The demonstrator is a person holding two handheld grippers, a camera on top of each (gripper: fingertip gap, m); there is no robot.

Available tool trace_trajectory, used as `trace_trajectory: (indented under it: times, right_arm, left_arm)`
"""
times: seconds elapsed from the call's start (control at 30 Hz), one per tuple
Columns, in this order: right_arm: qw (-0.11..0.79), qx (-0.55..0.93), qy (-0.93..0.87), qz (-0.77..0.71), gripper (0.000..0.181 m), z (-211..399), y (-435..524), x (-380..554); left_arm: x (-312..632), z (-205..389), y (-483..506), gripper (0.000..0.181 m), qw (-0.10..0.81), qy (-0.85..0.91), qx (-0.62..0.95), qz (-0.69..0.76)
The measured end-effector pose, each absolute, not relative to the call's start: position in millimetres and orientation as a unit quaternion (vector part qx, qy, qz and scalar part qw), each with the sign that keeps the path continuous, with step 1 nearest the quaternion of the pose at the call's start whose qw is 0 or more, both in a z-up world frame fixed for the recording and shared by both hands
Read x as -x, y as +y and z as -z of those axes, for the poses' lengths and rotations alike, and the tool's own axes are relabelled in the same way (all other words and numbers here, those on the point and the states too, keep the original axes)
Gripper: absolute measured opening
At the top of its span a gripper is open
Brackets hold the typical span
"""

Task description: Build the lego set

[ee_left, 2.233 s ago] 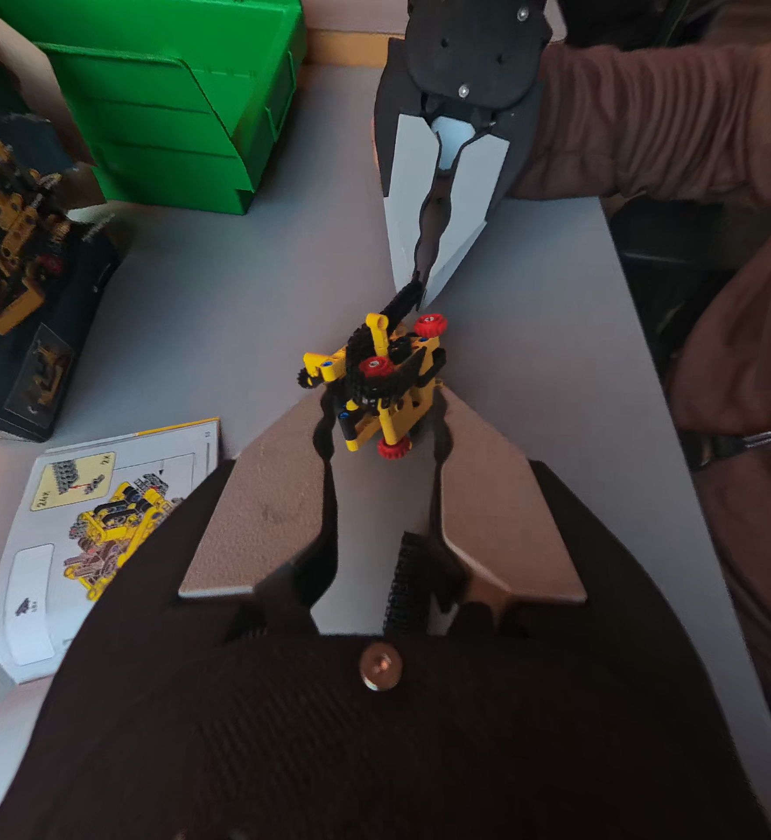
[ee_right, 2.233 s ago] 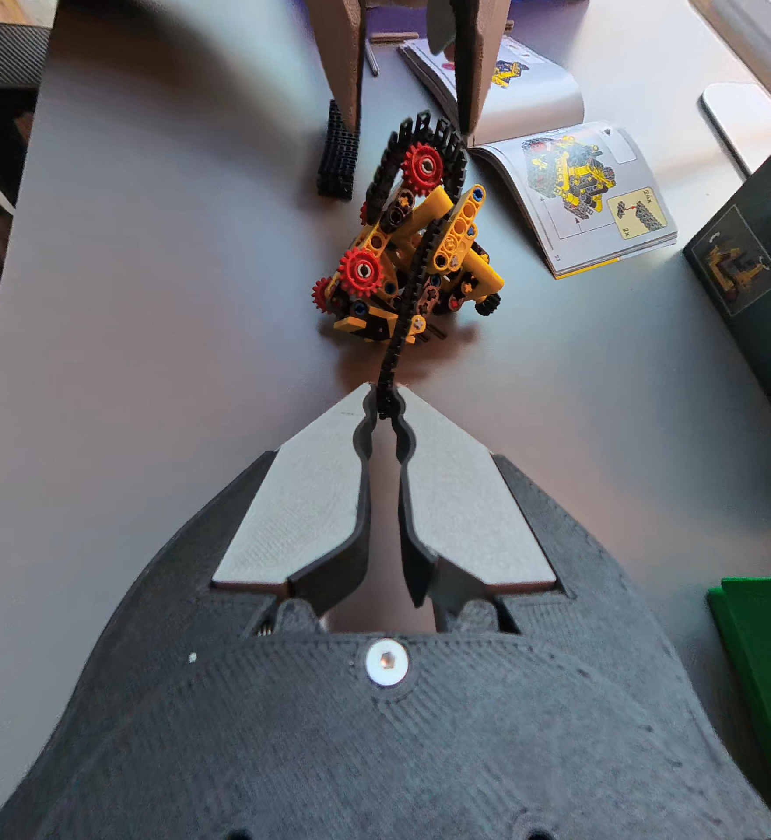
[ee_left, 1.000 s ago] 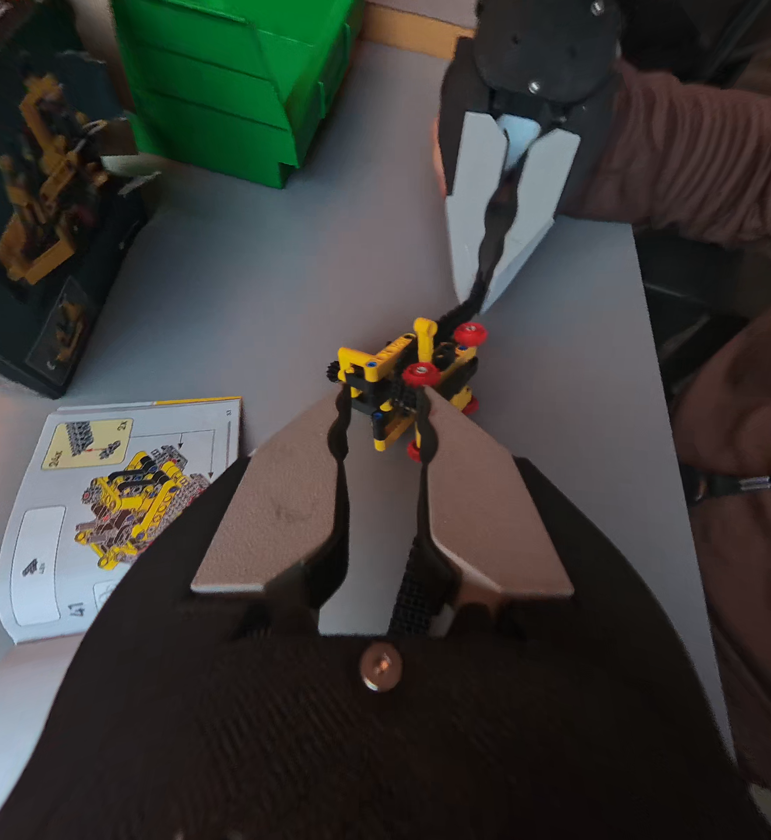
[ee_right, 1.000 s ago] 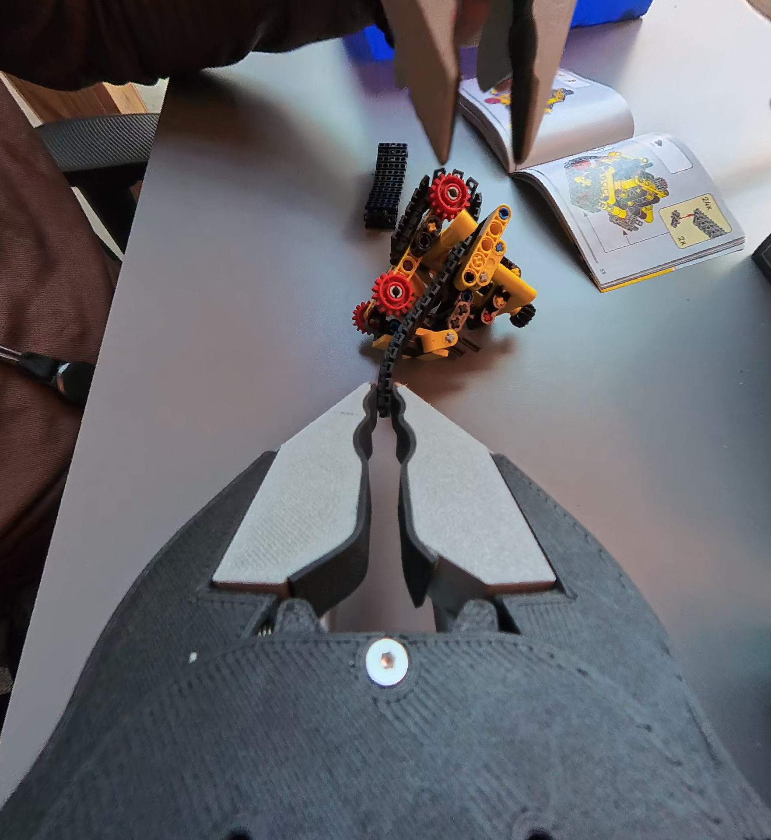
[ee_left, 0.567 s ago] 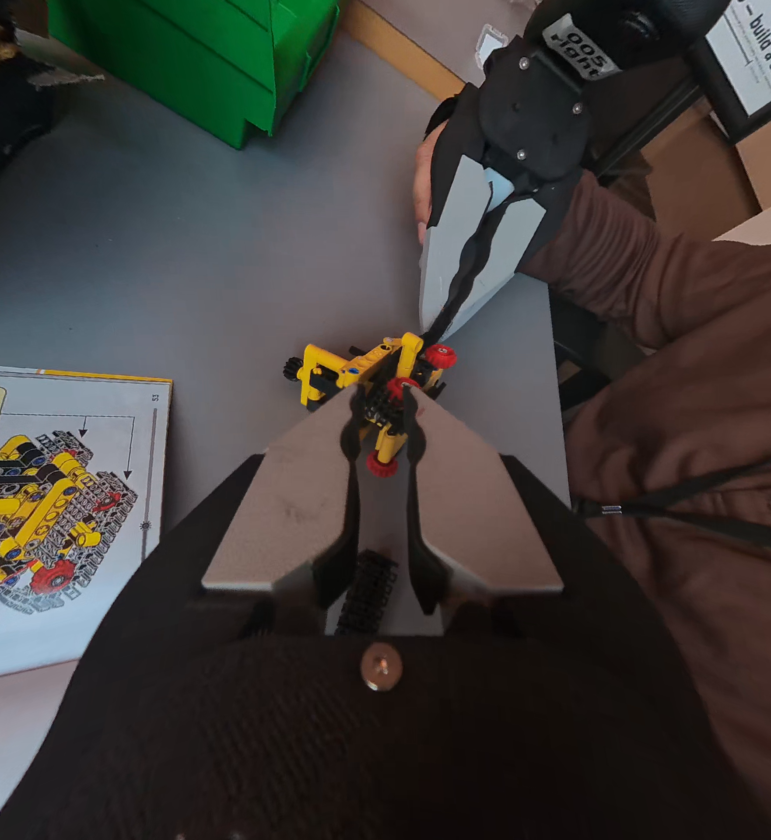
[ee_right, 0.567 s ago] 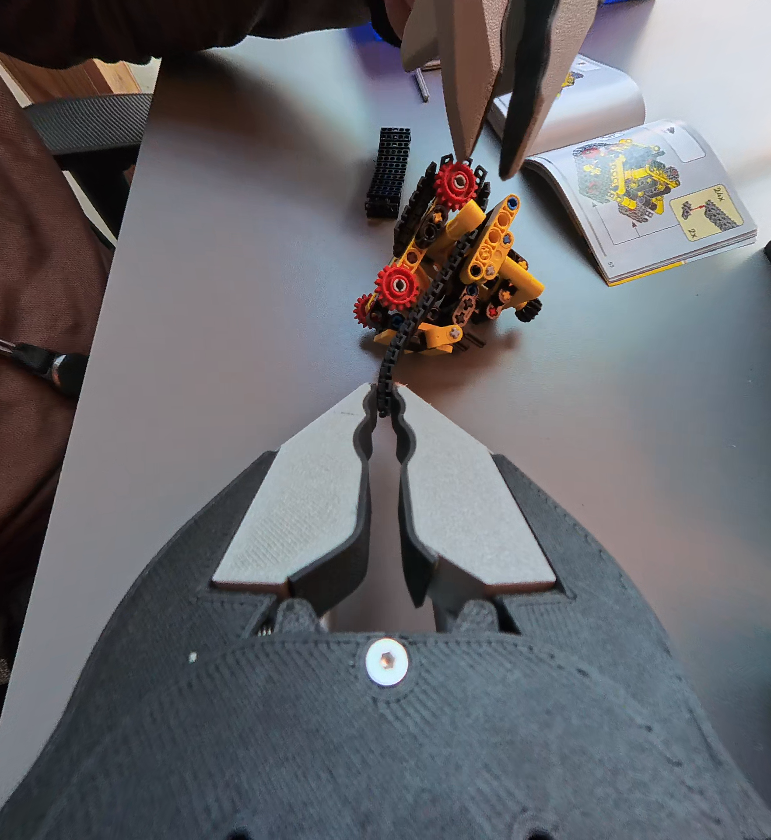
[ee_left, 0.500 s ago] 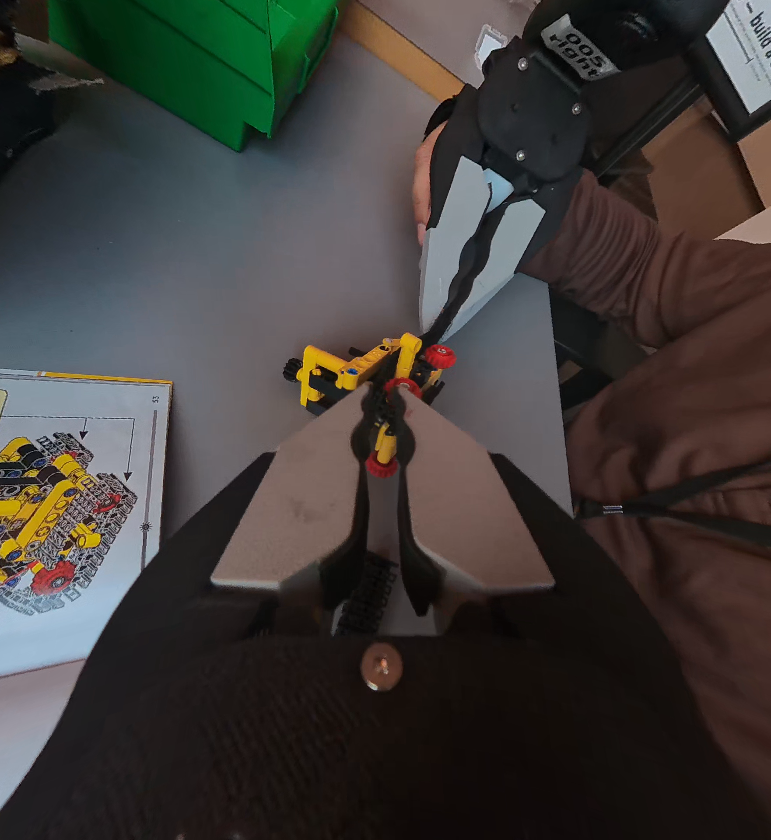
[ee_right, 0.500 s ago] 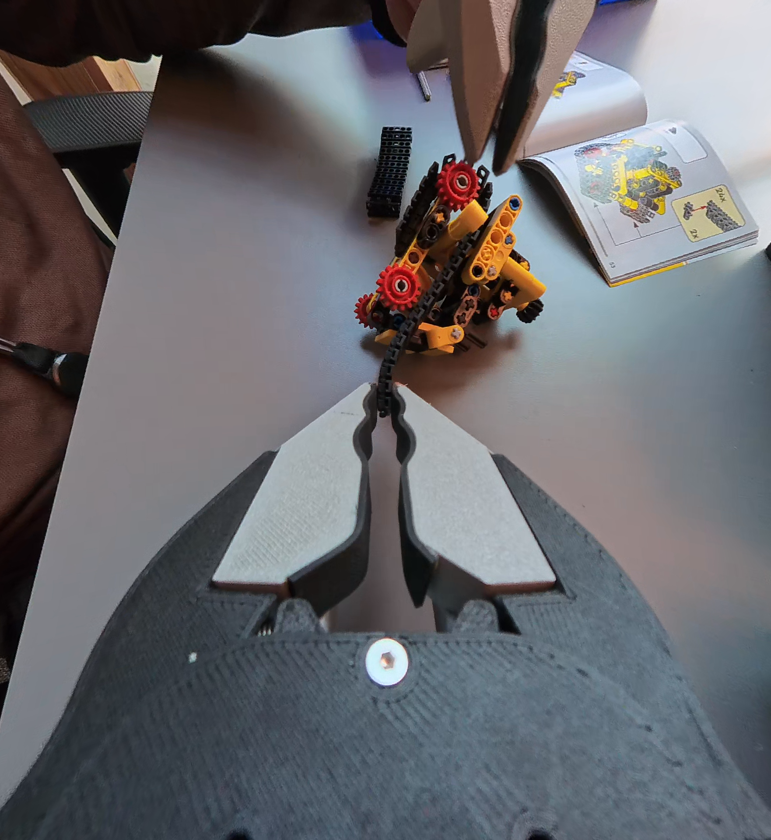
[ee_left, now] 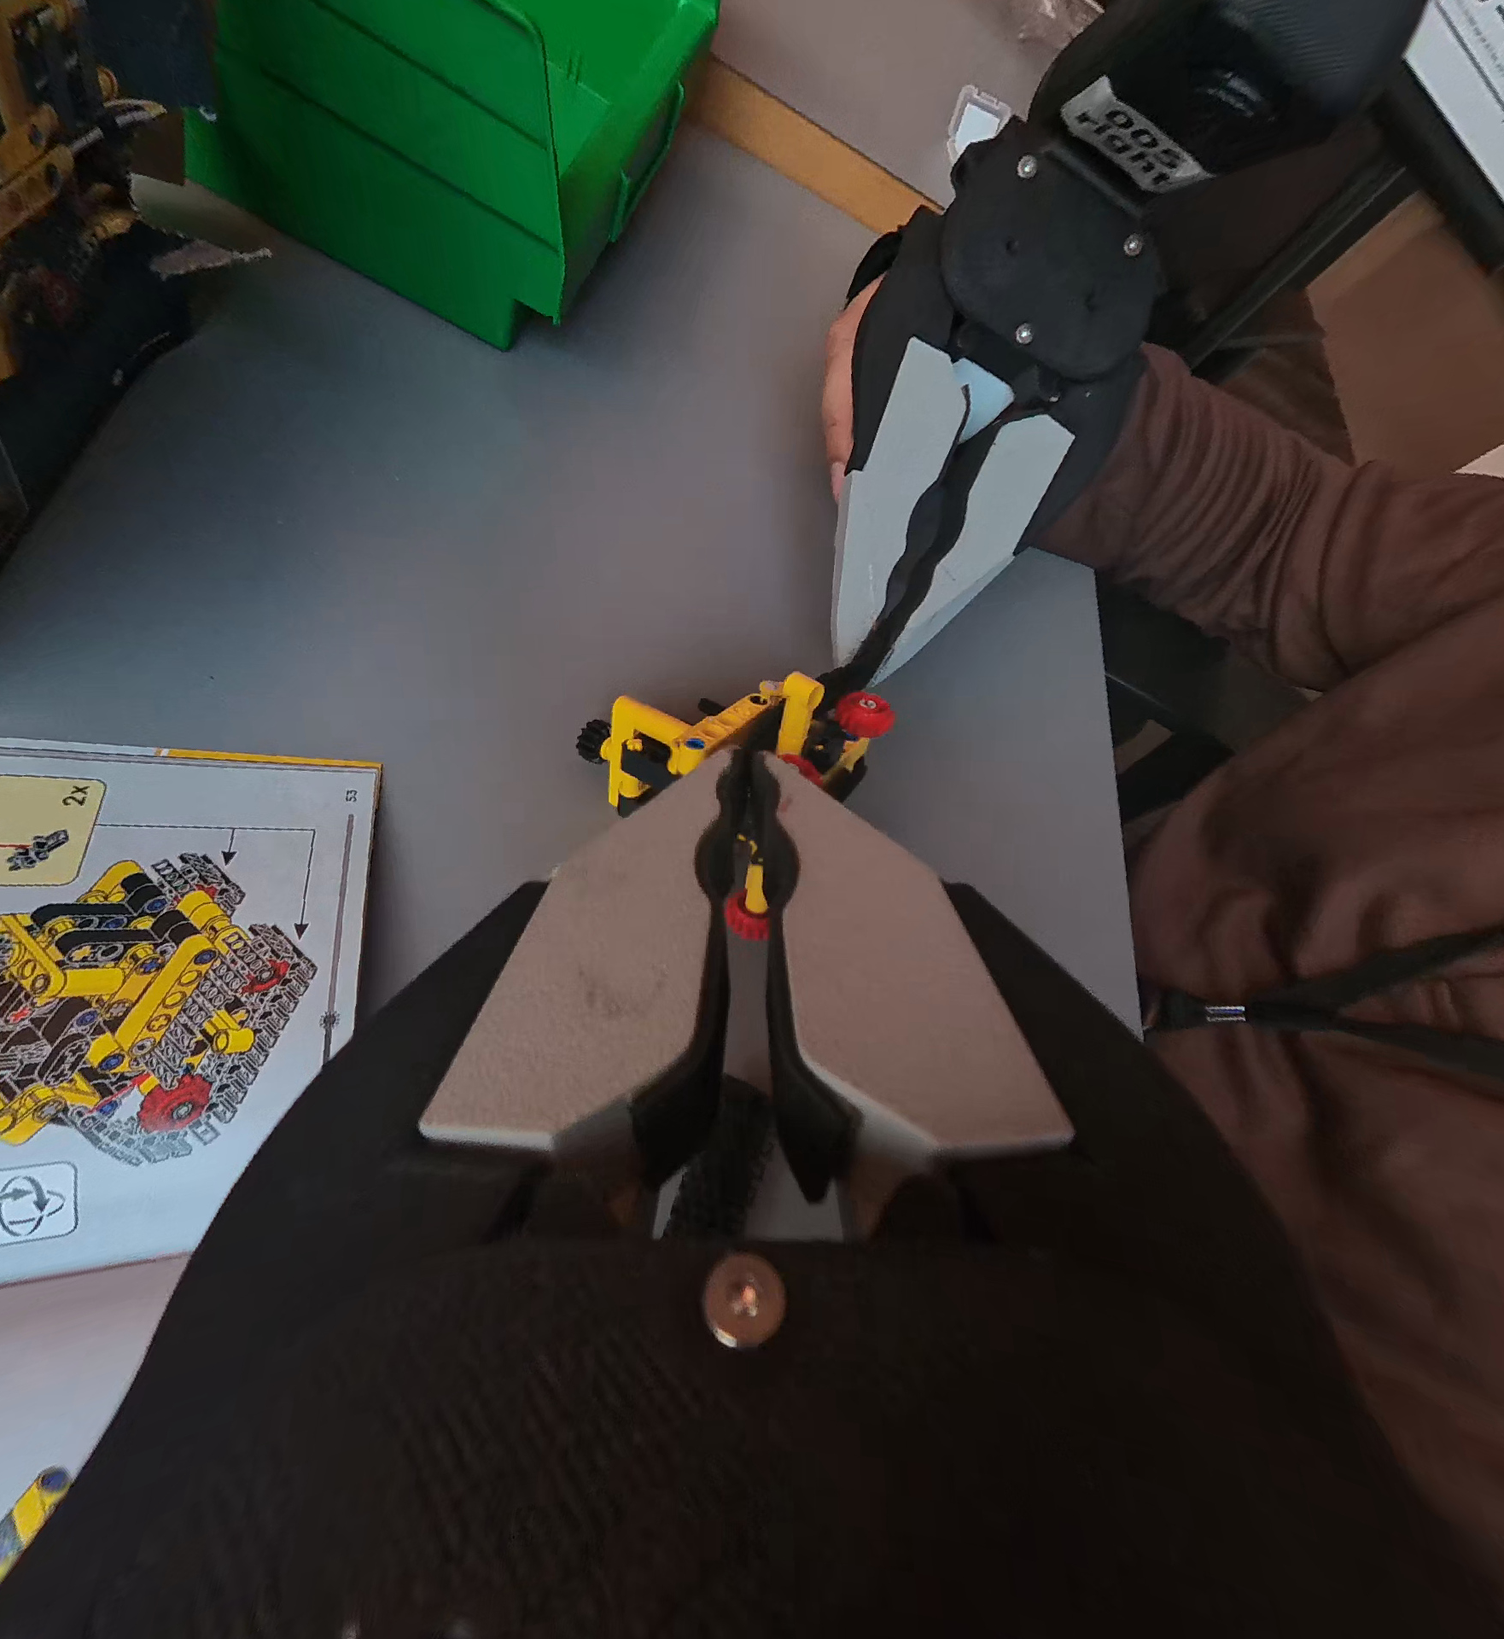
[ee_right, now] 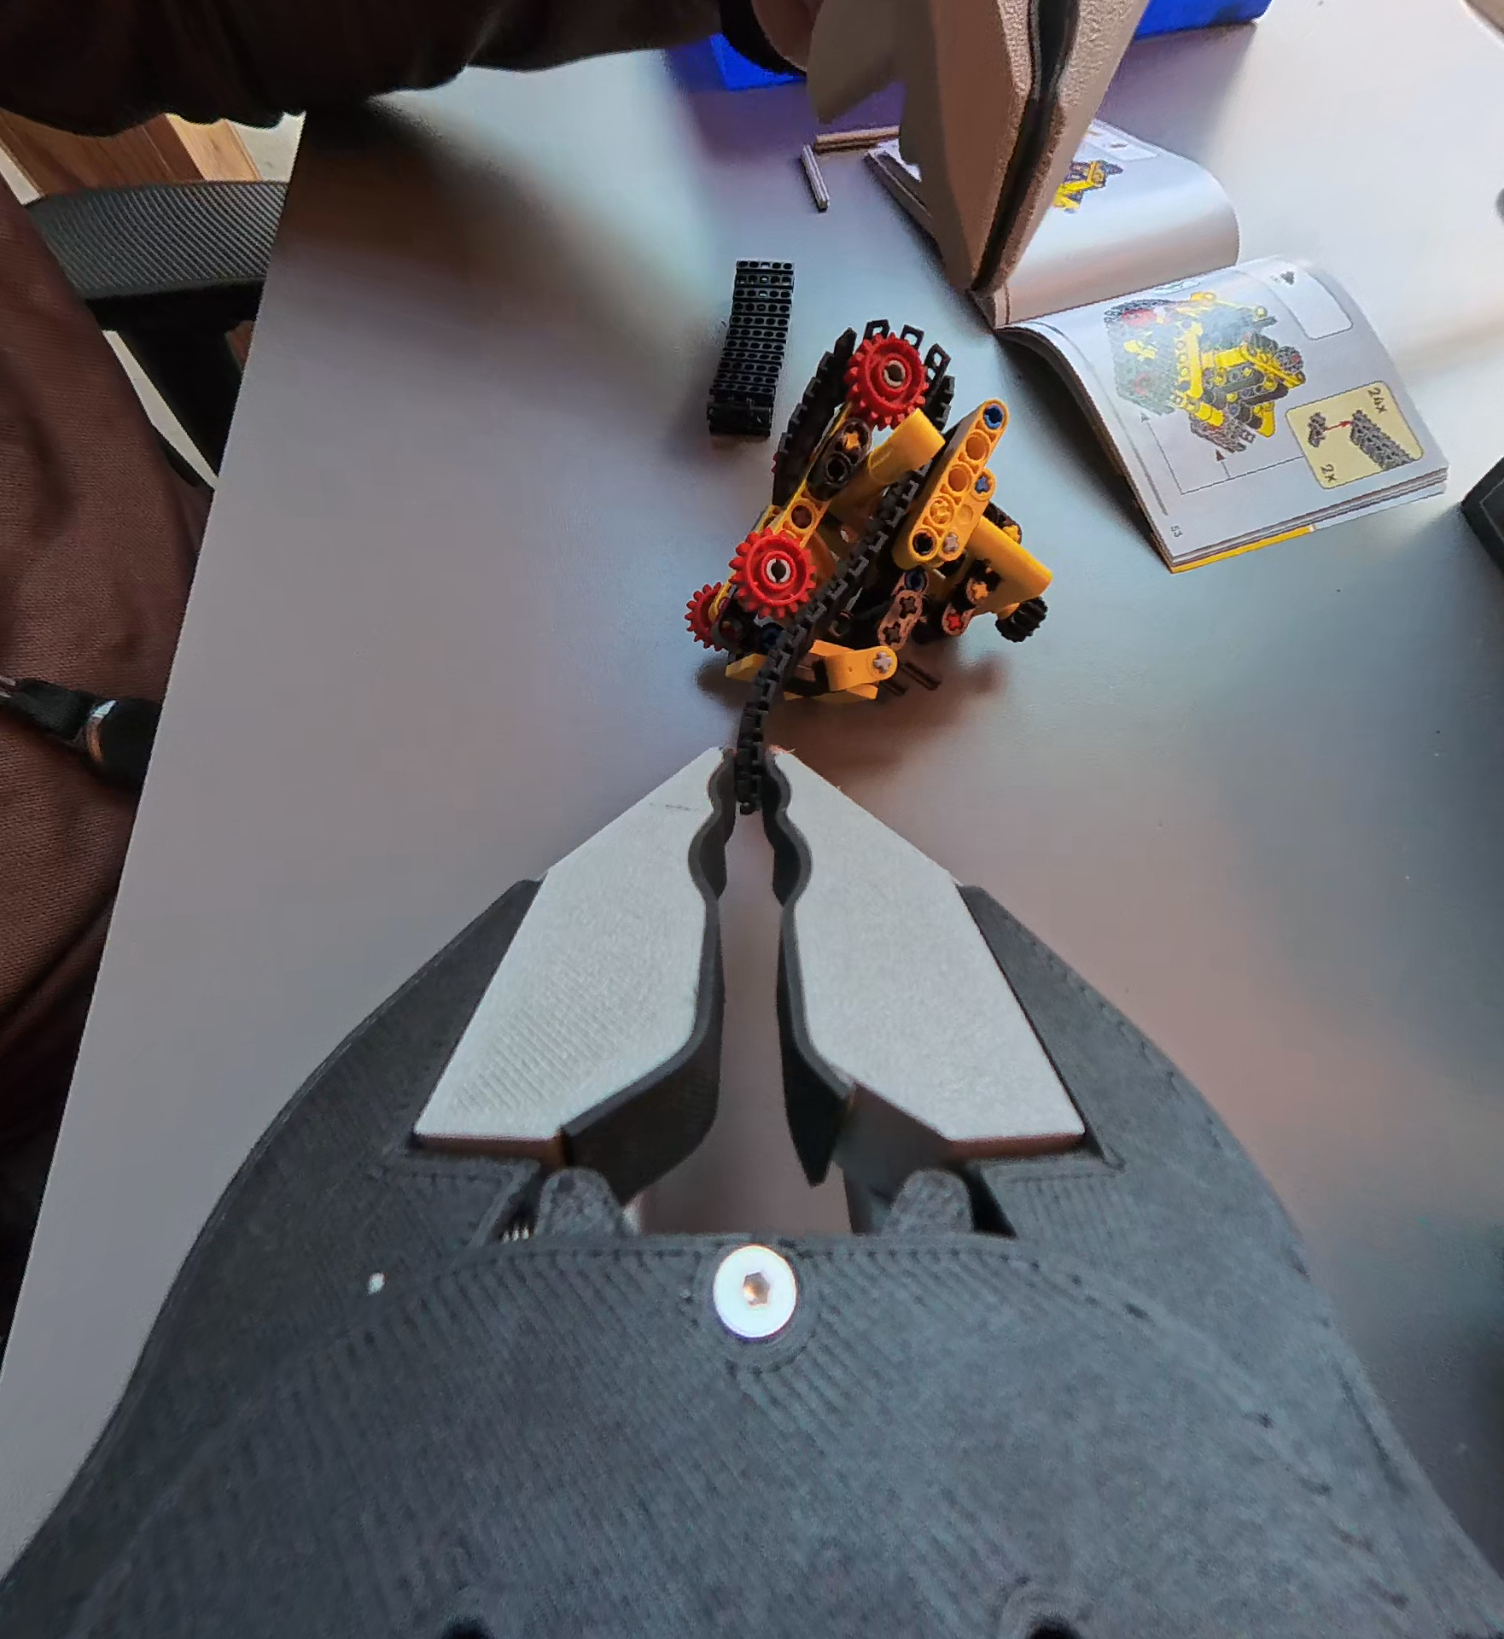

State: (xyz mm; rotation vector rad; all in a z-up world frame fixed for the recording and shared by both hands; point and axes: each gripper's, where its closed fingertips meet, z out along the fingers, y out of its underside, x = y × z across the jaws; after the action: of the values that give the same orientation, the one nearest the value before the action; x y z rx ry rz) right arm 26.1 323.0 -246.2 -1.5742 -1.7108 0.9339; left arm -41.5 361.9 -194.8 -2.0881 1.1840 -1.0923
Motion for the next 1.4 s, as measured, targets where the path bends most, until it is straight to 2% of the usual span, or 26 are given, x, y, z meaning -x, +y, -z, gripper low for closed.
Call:
trace_trajectory:
  times: [0.07, 0.13, 0.17, 0.43, 0.67, 0.9, 1.0, 1.17, 1.3, 1.4]
  right_arm:
    - [0.313, 0.597, -0.649, -0.352, 0.002, 246.5, 323.1, -26.2]
    - [0.314, 0.596, -0.65, -0.351, 0.001, 246.5, 322.9, -26.2]
    - [0.314, 0.596, -0.651, -0.35, 0.001, 246.5, 322.8, -26.1]
    - [0.317, 0.593, -0.651, -0.352, 0.001, 243.9, 322.0, -26.1]
    - [0.318, 0.593, -0.651, -0.351, 0.002, 243.6, 322.1, -26.1]
    - [0.319, 0.592, -0.653, -0.349, 0.001, 243.9, 321.3, -25.5]
    - [0.32, 0.592, -0.652, -0.35, 0.001, 242.9, 321.2, -25.5]
    - [0.32, 0.59, -0.653, -0.35, 0.002, 242.7, 320.6, -25.2]
    - [0.321, 0.59, -0.652, -0.351, 0.002, 242.0, 320.7, -25.2]
    - [0.321, 0.59, -0.652, -0.351, 0.002, 242.2, 320.5, -25.0]
  left_arm:
    - [43.9, 196.7, 358.0, 0.0, 0.238, 0.439, 0.769, 0.4]
    - [46.1, 200.6, 351.9, 0.022, 0.215, 0.442, 0.772, 0.403]
    - [47.2, 202.7, 350.0, 0.027, 0.207, 0.444, 0.774, 0.402]
    - [44.6, 221.1, 338.4, 0.047, 0.205, 0.532, 0.752, 0.33]
    - [43.9, 216.2, 348.5, 0.021, 0.249, 0.551, 0.734, 0.31]
    - [42.4, 208.8, 347.1, 0.012, 0.25, 0.54, 0.728, 0.34]
    - [42.8, 206.0, 348.5, 0.0, 0.259, 0.542, 0.724, 0.338]
    - [43.6, 208.2, 349.4, 0.0, 0.255, 0.538, 0.728, 0.339]
    - [47.4, 212.9, 353.4, 0.028, 0.257, 0.54, 0.732, 0.327]
    - [42.4, 213.3, 353.8, 0.026, 0.263, 0.539, 0.725, 0.338]
